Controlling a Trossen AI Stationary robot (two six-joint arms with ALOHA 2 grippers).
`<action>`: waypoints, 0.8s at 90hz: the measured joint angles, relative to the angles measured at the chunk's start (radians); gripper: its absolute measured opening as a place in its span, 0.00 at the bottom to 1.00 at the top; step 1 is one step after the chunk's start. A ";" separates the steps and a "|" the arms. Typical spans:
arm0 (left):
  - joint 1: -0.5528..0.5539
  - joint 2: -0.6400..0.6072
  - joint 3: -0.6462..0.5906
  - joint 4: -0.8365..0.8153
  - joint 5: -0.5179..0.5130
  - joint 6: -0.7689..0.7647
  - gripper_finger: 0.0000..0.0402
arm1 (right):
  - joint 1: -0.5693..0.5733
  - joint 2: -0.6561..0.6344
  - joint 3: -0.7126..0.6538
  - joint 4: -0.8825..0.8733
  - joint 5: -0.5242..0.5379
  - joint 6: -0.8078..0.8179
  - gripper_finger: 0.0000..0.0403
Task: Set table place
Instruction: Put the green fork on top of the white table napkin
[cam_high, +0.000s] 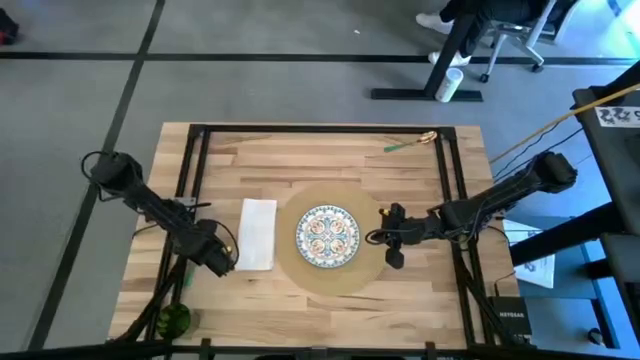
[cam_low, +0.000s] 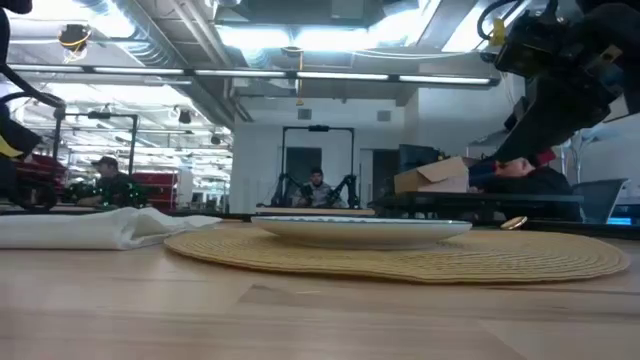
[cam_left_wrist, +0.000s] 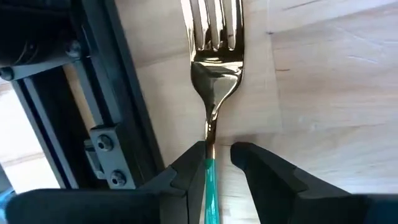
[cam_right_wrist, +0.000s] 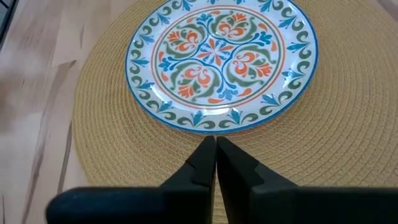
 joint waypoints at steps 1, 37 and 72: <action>0.000 0.000 0.000 0.001 0.000 0.000 0.21 | 0.000 0.000 0.000 0.000 0.000 0.000 0.00; -0.001 -0.002 0.036 0.030 0.018 0.079 0.01 | 0.000 0.000 0.000 0.000 0.000 0.000 0.00; 0.148 -0.138 0.038 0.015 -0.052 0.142 0.00 | 0.000 0.000 0.000 0.000 0.000 0.000 0.00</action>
